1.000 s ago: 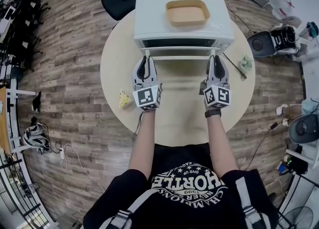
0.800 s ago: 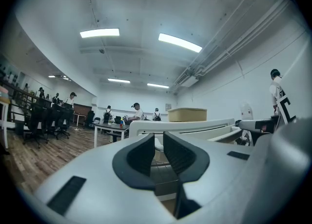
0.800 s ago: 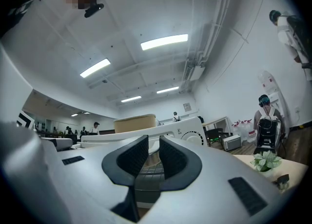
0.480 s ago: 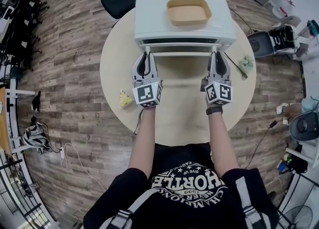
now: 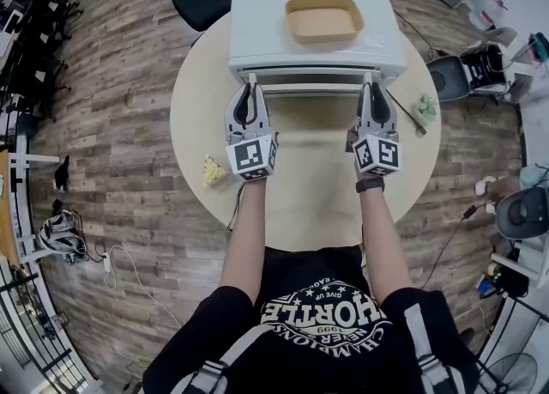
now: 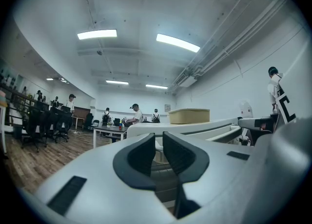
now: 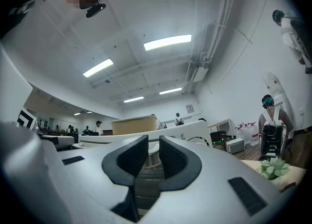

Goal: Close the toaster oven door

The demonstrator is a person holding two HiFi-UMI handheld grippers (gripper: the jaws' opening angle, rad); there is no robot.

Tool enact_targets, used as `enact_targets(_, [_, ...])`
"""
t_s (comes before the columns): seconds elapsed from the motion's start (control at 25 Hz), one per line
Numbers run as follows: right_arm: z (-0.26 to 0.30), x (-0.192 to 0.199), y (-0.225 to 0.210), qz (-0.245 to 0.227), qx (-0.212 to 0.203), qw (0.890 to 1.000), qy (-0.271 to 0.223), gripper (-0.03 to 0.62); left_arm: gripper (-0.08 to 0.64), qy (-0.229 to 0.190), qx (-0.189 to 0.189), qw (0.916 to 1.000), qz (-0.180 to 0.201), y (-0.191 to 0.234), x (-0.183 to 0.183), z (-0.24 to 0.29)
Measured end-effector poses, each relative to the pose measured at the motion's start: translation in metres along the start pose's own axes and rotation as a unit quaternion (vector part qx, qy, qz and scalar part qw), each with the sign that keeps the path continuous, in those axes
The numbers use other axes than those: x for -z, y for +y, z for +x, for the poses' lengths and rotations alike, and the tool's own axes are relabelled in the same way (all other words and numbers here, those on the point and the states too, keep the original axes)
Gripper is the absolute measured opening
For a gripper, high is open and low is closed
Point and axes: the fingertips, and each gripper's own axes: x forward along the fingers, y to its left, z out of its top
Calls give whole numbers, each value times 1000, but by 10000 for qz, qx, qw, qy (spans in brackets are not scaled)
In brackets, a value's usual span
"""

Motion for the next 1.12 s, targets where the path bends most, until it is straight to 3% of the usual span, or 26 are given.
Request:
enact_targets(0.6, [12,0,-4,74,-68,9999,47,77,54,27,49,9998,167,-3,-1,13])
enact_targets(0.88, [19,3,-5,-50,-136,9980,621,88,48,411,285,9983,296,-1,-2,18])
enact_targets(1.12, [-11,-17,5,-42,-212,9954,937,106,47,502,183,9984,207,-1,-23,-26])
